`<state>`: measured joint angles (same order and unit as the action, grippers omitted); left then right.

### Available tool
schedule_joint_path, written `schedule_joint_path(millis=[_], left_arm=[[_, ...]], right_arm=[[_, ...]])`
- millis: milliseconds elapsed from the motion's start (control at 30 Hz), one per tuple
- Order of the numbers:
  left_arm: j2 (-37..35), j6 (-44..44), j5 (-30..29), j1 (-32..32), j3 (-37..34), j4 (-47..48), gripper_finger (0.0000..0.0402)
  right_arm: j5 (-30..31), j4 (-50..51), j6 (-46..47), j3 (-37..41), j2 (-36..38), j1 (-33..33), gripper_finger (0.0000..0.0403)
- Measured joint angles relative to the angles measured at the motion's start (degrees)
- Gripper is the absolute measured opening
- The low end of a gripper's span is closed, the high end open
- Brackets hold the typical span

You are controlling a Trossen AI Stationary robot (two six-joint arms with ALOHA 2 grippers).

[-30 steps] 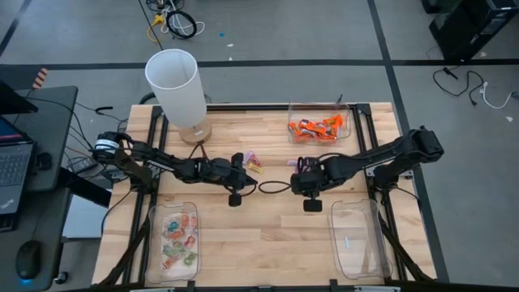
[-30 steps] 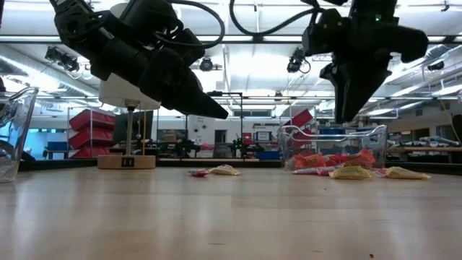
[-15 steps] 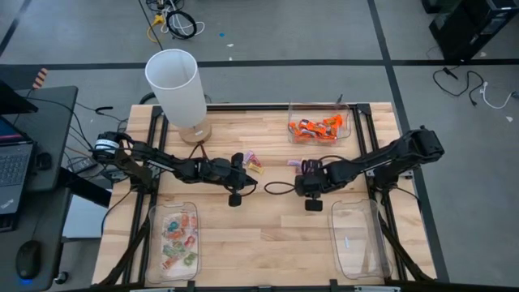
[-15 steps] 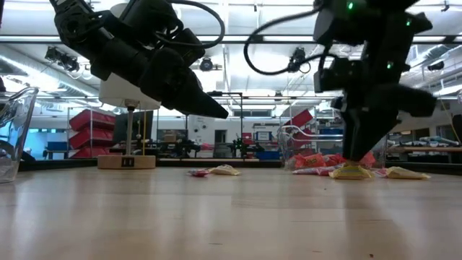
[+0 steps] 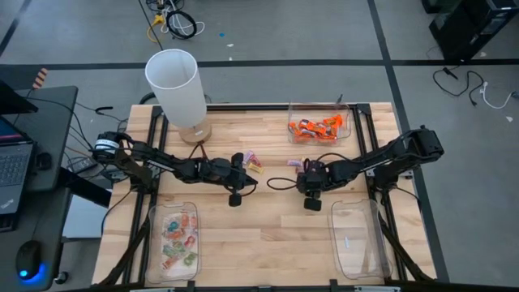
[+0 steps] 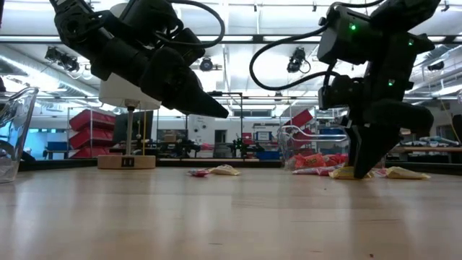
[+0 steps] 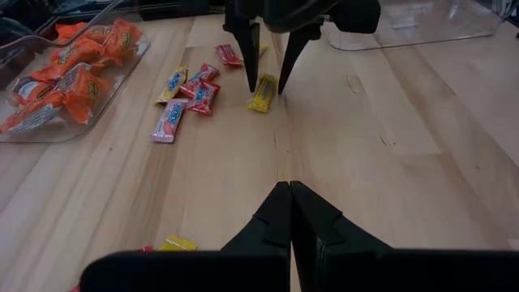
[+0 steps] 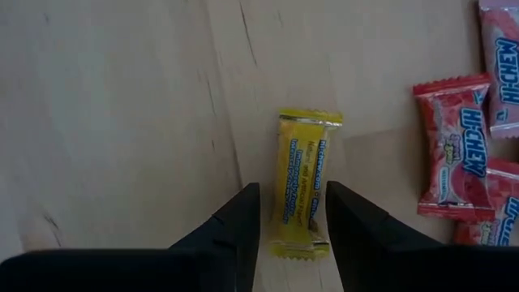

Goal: Sort candy
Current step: Put the yellow candy into the bottom right transparent bin

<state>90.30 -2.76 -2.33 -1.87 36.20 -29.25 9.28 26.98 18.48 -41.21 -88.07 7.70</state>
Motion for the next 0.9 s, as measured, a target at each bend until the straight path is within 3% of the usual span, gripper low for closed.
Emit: schedule_joint_path(millis=[233, 700, 900], left_arm=[[0.0, 0.01, -0.01, 0.0, -0.01, 0.03, 0.0001], [0.01, 0.01, 0.0, 0.0, -0.01, 0.06, 0.0001], [0.0, -0.01, -0.02, 0.0, 0.0, 0.08, 0.0001]], right_arm=[[0.0, -0.39, -0.31, 0.0, 0.0, 0.0, 0.0113], [-0.01, -0.43, -0.66, -0.1, 0.12, 0.0, 0.0025], [-0.75, -0.46, -0.92, -0.13, 0.13, 0.0, 0.0011]])
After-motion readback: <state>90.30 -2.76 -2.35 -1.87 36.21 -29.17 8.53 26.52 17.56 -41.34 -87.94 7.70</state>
